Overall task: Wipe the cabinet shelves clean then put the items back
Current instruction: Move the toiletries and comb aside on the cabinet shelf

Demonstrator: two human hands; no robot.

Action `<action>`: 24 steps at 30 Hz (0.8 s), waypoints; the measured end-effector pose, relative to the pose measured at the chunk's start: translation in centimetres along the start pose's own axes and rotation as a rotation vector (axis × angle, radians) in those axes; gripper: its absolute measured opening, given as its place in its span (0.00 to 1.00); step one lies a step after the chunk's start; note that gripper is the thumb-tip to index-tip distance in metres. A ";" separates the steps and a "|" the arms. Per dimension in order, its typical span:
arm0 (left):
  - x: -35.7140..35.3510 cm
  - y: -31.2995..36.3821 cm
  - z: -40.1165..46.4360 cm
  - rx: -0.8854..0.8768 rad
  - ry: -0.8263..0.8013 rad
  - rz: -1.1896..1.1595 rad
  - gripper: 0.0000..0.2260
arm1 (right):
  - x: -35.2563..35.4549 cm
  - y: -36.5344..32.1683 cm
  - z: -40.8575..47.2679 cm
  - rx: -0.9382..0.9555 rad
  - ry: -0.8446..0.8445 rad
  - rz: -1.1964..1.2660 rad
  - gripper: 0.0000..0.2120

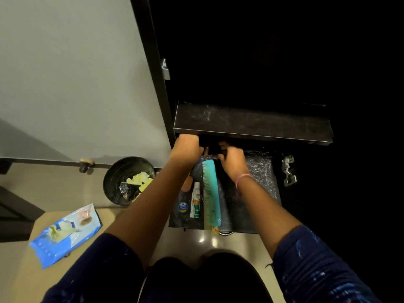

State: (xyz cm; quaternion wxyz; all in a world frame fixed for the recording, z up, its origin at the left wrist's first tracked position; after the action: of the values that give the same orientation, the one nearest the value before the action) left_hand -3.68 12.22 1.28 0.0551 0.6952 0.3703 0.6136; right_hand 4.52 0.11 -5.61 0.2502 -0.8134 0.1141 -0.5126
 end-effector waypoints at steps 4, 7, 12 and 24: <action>1.1 0.3 -3.6 -0.084 0.210 -0.060 0.20 | 1.9 0.0 -2.9 0.052 0.109 0.161 0.13; 1.3 -0.8 -7.2 -0.152 0.350 -0.166 0.22 | 2.8 -0.1 -5.6 0.082 0.187 0.280 0.10; 1.7 -5.3 -13.1 -0.142 0.476 -0.253 0.16 | 1.9 -2.0 -11.9 0.137 0.241 0.466 0.06; 1.1 -30.9 -28.5 0.493 0.513 -0.539 0.12 | -19.9 -14.7 -25.4 0.294 -0.247 0.333 0.05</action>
State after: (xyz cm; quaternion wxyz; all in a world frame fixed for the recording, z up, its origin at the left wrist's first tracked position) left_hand -43.02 24.34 -7.35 -0.0479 0.3915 0.6751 0.6234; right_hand -28.09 13.99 -4.45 0.4587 -0.7947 0.1395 -0.3722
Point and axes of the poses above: each hand's wrist, its own z-axis towards the middle knuckle, its own x-axis out of the back of the hand, y = z × x, the point moved 5 cm from there along z, towards the middle knuckle, and after that the axes turned 12 degrees about -x, right-handed, at the moved point
